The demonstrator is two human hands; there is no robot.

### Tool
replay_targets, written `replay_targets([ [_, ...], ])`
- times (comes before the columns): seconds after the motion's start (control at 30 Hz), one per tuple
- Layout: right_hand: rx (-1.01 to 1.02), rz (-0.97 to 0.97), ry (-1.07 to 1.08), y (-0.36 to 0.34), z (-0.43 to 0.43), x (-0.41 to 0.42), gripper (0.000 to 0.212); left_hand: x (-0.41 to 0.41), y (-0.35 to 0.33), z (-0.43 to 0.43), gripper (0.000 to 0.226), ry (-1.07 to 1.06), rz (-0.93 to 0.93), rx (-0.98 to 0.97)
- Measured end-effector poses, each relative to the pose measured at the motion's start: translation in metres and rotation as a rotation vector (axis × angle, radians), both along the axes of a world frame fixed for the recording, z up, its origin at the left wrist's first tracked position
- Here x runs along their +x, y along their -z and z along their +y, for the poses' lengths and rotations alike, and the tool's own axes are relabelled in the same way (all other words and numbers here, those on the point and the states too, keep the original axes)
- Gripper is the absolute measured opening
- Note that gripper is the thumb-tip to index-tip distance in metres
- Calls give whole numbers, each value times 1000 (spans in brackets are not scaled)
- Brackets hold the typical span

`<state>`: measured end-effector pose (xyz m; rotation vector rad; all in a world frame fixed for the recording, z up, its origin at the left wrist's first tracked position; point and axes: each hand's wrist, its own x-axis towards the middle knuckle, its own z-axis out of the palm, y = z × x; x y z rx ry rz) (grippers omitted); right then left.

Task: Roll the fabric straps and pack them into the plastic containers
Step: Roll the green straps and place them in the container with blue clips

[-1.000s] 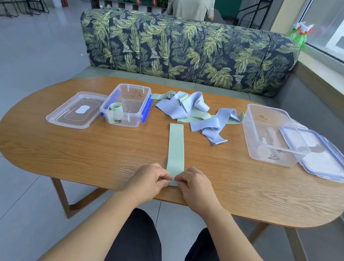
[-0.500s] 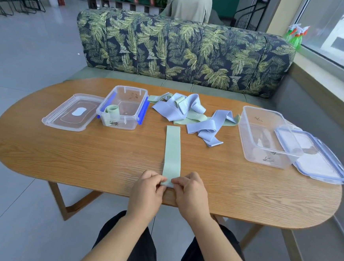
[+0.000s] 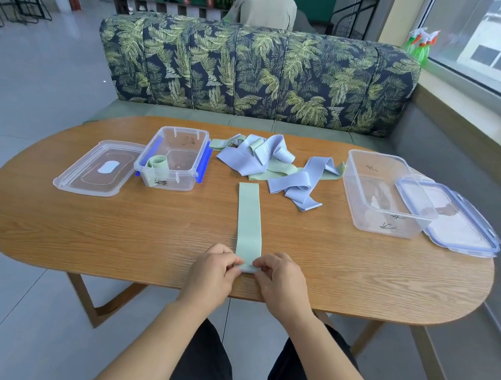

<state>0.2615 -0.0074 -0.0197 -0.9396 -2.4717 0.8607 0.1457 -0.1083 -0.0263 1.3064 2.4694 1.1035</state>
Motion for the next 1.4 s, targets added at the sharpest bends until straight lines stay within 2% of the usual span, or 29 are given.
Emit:
replay_targets([
  [0.27, 17, 2, -52, 0, 8, -1, 19, -7, 0, 5, 18, 16, -25, -35],
  [0.43, 52, 19, -69, 1, 9, -3, 17, -6, 0, 4, 22, 42, 37, -49],
  [0.57, 51, 55, -97, 5, 11, -1, 15, -6, 1, 2, 33, 83, 49, -14],
  [0.67, 33, 80, -92, 9, 11, -1, 15, -7, 0, 3, 18, 89, 46, -27],
  [0.83, -86, 169, 3, 12, 13, 1, 25, -12, -1, 10, 18, 77, -13, -65],
  [1.07, -83, 29, -38, 5, 17, -1, 12, -8, -3, 4, 17, 73, -13, -94],
  [1.27, -91, -10, -68, 7, 10, 10, 13, 4, 4, -10, 18, 63, -19, -27],
  [1.4, -178, 4, -24, 3, 12, 9, 15, 7, 4, -9, 18, 38, -23, 18],
])
